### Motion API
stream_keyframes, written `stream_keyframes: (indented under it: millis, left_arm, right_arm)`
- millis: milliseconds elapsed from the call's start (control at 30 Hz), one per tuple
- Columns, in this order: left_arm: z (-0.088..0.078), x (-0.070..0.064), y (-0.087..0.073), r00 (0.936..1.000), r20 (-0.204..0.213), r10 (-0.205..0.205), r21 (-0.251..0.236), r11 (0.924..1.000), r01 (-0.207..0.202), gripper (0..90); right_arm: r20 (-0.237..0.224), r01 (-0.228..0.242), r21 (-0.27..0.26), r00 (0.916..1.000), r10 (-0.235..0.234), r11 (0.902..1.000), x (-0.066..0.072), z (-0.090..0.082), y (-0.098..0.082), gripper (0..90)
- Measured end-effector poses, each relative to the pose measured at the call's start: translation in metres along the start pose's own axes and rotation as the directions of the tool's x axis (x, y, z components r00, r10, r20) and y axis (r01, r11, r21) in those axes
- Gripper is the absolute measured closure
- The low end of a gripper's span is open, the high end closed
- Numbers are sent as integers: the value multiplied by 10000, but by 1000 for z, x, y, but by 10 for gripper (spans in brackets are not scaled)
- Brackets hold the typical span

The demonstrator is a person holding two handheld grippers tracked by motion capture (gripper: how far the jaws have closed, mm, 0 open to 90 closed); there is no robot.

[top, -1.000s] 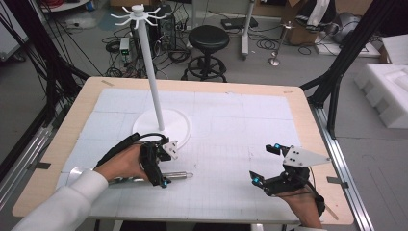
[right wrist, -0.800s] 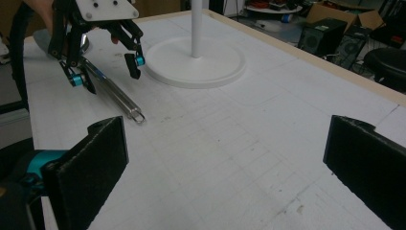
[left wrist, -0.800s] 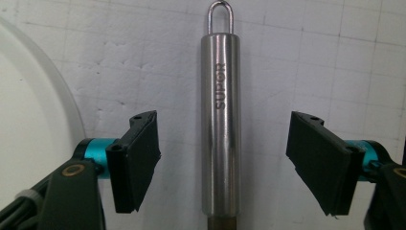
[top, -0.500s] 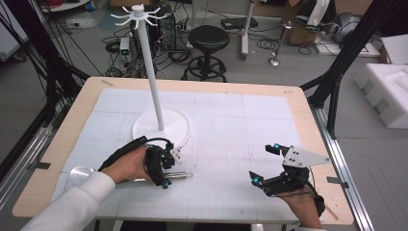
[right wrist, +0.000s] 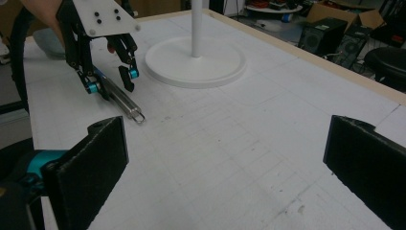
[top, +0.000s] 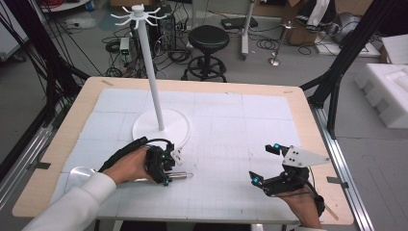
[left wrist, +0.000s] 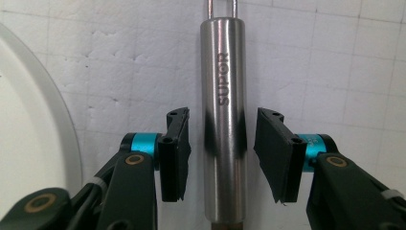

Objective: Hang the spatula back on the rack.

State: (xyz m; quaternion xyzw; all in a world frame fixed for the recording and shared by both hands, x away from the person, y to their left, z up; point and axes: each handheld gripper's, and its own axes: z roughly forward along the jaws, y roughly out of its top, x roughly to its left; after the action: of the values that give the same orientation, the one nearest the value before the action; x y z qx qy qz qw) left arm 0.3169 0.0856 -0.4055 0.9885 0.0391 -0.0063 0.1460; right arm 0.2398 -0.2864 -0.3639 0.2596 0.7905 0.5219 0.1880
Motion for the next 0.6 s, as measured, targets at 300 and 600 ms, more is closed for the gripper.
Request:
stream_keyframes:
  millis: [300, 600]
  left_arm:
    - [4, 0, -1, 10000, 25, 61, -2, 10000, -61, 650]
    - [5, 0, -2, 10000, 19, -24, 26, 10000, 24, 676]
  right_arm:
    - [16, 21, -1, 10000, -21, 10000, -1, 0, -1, 5]
    - [14, -37, -7, 10000, 37, 10000, -1, 0, -1, 5]
